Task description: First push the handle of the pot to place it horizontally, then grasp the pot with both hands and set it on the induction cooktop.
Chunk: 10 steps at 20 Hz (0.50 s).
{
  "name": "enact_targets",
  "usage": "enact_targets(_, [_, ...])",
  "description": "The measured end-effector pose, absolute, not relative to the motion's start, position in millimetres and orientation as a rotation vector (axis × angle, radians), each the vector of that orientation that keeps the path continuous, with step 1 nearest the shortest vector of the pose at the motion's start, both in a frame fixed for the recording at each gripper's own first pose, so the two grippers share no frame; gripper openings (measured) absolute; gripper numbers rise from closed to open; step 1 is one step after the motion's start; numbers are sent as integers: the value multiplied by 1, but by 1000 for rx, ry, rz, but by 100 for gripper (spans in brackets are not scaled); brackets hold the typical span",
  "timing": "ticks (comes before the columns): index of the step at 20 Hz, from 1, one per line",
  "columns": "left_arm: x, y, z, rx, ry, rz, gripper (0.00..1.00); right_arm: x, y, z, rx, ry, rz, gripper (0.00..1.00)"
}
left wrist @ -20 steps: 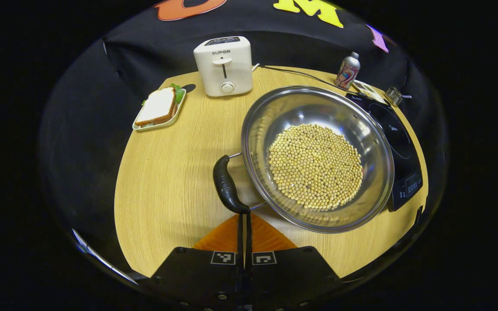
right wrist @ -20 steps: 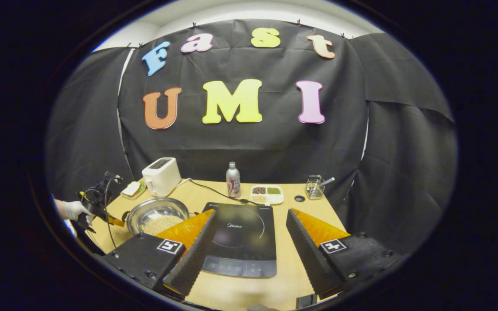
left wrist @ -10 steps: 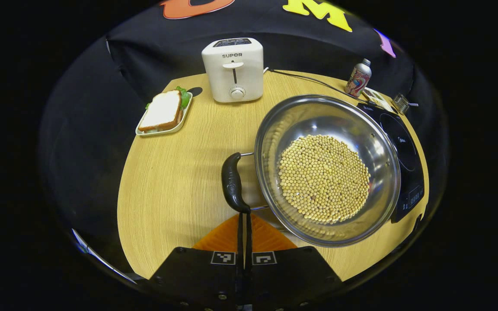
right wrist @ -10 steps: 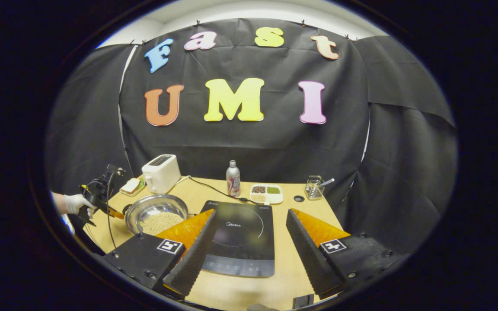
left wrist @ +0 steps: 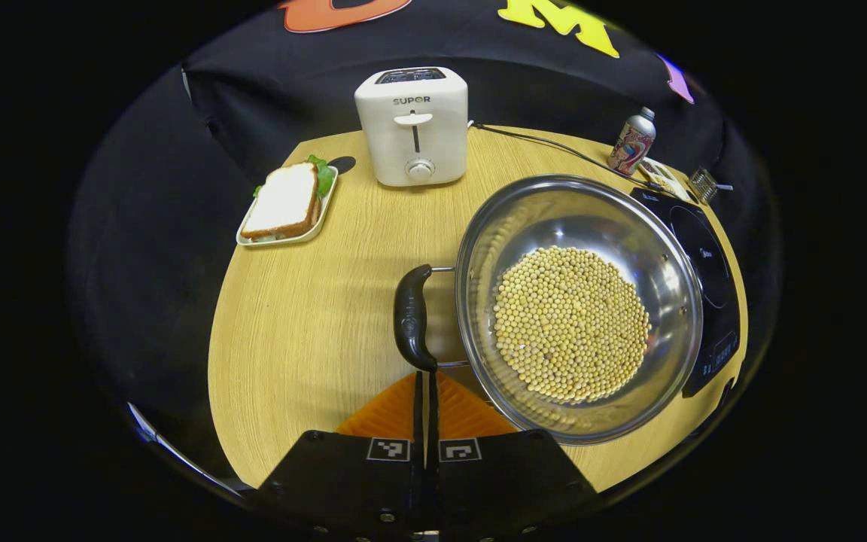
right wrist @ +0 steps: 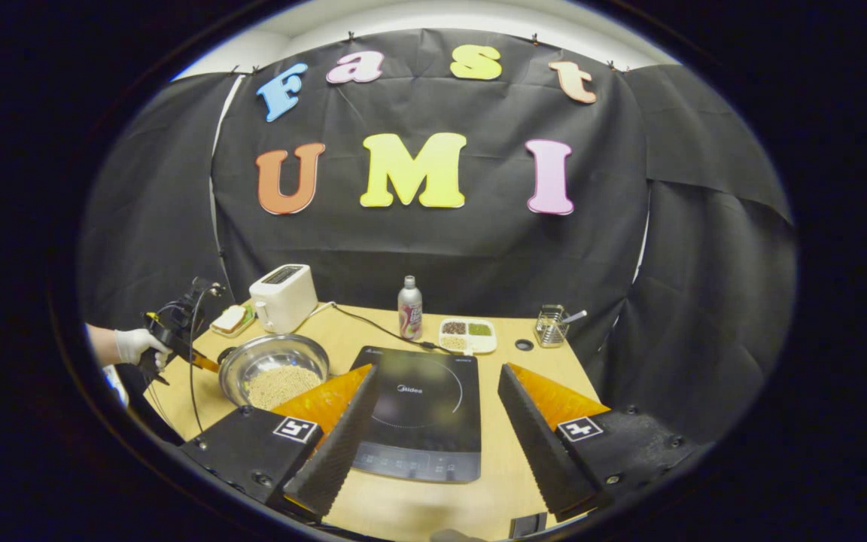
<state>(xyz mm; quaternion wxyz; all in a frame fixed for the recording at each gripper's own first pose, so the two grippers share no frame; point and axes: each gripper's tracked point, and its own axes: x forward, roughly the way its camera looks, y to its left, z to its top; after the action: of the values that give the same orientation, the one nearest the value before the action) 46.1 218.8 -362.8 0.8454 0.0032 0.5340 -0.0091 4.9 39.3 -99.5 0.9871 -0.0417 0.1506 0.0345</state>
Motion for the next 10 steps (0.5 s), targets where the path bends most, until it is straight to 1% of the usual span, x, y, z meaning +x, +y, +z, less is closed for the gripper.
enact_targets(2, [44,218,-363,8,1122,-14,0,5,43,-101,-84,306,77,97])
enact_targets(3, [44,219,-361,4,1115,-13,10,4,45,-103,-84,308,81,97])
enact_targets(4, [43,218,-358,-2,1105,-13,0,4,47,-104,-85,309,85,97])
enact_targets(5, [41,220,-355,-5,1097,-8,0,4,49,-105,-85,312,87,100])
enact_targets(6, [38,223,-352,-8,1090,-1,0,5,50,-109,-82,320,88,97])
enact_targets(10, [24,236,-345,9,1053,37,0,15,74,-128,-41,373,136,97])
